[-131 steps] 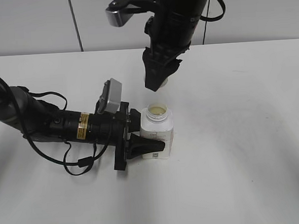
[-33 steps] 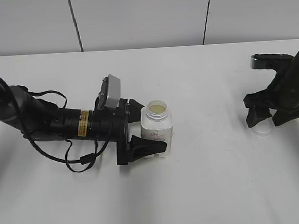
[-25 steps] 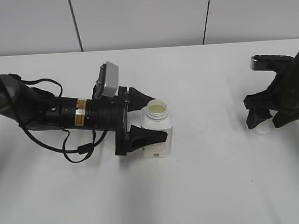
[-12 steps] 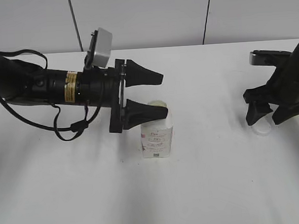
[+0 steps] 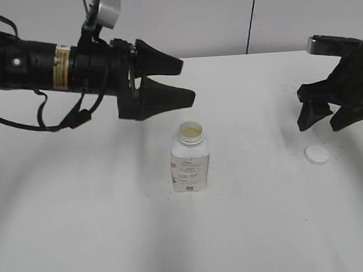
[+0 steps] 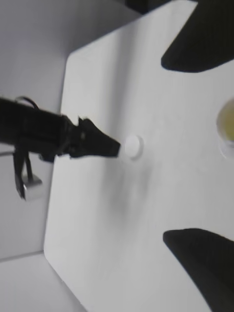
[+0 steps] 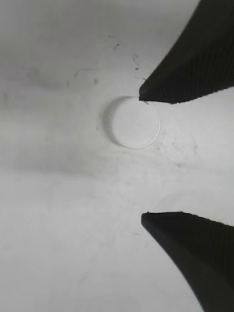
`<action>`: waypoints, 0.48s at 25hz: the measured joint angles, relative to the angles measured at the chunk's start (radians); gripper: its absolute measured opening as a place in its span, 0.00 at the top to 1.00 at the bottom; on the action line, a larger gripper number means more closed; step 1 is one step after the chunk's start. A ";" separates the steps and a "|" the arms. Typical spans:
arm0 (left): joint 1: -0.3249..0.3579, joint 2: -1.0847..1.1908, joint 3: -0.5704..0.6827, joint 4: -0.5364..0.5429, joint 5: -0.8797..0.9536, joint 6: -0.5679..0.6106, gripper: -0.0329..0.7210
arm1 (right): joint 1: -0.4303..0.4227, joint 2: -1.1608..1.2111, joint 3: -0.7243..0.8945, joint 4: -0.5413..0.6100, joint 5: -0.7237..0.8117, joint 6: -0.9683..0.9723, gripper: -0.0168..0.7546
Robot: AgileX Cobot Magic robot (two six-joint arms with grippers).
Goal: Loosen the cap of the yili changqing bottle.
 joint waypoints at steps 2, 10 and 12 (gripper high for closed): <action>0.007 -0.066 0.000 0.047 0.144 -0.069 0.17 | 0.000 -0.027 0.000 0.001 0.000 0.000 0.27; 0.013 -0.189 0.000 0.214 0.891 -0.377 0.17 | 0.000 -0.114 -0.007 0.002 0.028 0.000 0.27; 0.014 -0.189 0.000 0.166 0.994 -0.394 0.17 | 0.000 -0.123 -0.020 0.003 0.060 0.000 0.27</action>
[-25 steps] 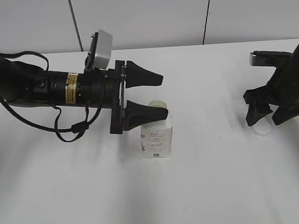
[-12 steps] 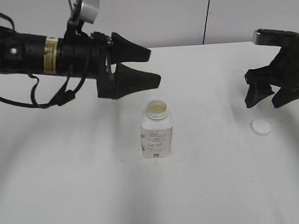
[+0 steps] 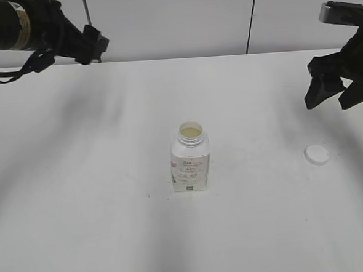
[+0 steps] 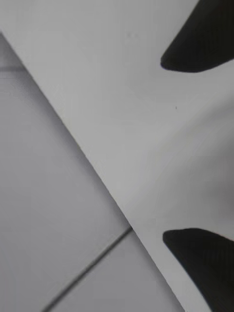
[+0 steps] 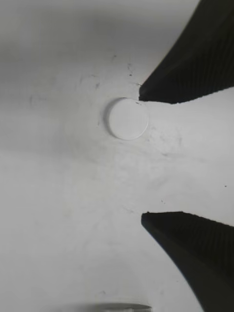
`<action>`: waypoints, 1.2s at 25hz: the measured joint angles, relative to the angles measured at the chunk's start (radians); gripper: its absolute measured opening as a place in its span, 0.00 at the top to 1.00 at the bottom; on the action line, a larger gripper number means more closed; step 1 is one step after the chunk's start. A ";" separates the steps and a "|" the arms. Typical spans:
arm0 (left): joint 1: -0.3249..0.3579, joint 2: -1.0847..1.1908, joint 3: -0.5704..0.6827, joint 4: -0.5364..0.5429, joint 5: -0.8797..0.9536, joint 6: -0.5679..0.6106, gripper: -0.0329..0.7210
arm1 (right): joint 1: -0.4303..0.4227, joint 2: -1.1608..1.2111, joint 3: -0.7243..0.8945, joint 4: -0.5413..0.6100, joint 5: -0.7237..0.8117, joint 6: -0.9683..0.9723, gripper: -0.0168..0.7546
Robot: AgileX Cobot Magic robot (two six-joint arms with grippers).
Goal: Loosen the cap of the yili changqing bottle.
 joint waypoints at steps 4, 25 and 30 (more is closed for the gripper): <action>0.000 0.000 0.000 -0.180 0.147 -0.007 0.17 | 0.000 -0.005 -0.037 0.000 0.070 0.000 0.27; 0.003 0.000 -0.138 -1.483 1.036 1.065 0.18 | 0.000 -0.006 -0.049 -0.004 0.260 0.000 0.27; 0.067 0.000 -0.169 -1.570 1.220 1.113 0.18 | 0.000 -0.007 -0.050 -0.005 0.309 0.000 0.27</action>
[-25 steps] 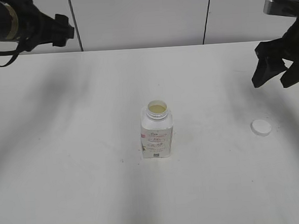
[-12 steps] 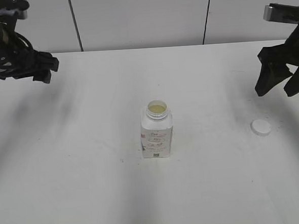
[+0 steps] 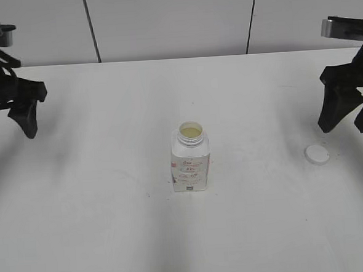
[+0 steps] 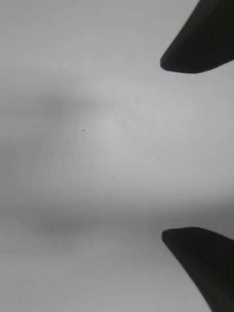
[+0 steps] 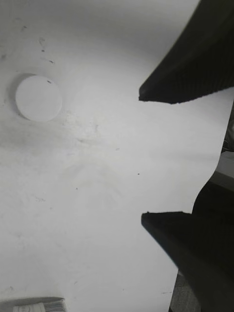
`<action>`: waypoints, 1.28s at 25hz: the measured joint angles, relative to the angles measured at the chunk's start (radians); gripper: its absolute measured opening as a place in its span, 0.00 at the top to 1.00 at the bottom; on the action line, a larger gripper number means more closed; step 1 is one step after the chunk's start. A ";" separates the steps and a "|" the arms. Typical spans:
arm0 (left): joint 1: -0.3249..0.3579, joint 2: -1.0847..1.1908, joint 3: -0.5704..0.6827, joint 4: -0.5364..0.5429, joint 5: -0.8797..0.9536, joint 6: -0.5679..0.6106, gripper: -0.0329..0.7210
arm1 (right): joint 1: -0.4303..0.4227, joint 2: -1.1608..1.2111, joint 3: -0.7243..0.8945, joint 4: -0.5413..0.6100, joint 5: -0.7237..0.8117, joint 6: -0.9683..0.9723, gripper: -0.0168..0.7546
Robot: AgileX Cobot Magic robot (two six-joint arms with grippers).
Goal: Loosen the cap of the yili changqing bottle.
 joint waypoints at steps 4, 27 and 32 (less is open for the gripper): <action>0.062 0.000 0.000 -0.117 0.071 0.078 0.18 | 0.000 0.000 -0.001 0.001 0.048 0.002 0.27; 0.088 -0.325 0.102 -0.188 0.081 0.159 0.21 | 0.000 -0.270 0.244 0.005 0.056 0.028 0.27; 0.088 -0.497 0.171 -0.188 0.083 0.159 0.23 | 0.000 -0.434 0.355 0.005 0.068 0.024 0.27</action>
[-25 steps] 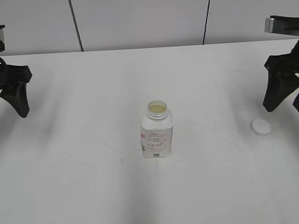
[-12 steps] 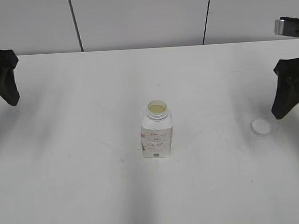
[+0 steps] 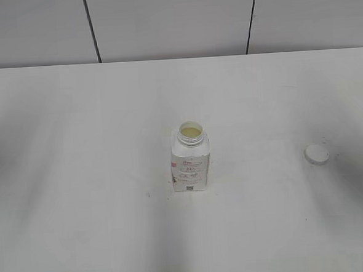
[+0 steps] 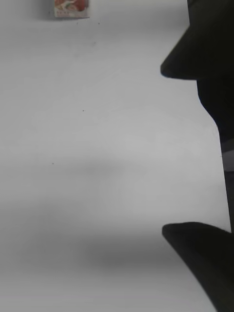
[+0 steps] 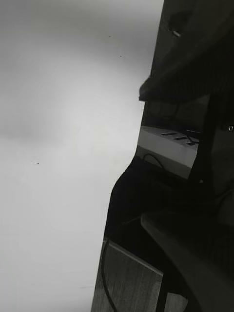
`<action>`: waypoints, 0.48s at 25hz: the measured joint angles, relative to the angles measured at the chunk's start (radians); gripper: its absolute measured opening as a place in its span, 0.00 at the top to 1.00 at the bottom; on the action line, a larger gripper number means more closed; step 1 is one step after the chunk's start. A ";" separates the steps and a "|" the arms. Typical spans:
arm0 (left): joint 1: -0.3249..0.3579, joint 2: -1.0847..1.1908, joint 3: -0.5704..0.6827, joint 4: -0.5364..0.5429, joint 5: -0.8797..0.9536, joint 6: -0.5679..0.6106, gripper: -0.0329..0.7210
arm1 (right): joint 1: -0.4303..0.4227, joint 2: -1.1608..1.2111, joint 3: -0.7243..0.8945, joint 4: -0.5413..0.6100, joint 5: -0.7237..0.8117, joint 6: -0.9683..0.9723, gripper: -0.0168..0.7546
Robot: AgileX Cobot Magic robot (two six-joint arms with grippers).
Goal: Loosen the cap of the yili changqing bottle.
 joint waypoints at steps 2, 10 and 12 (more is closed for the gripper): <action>0.000 -0.055 0.020 -0.003 0.000 0.000 0.23 | 0.000 -0.073 0.033 0.000 -0.003 -0.002 0.27; 0.000 -0.247 0.118 0.003 -0.002 0.000 0.25 | 0.000 -0.339 0.151 -0.018 -0.037 -0.003 0.27; 0.000 -0.300 0.150 0.016 0.000 0.000 0.26 | 0.000 -0.414 0.182 -0.036 -0.040 -0.004 0.27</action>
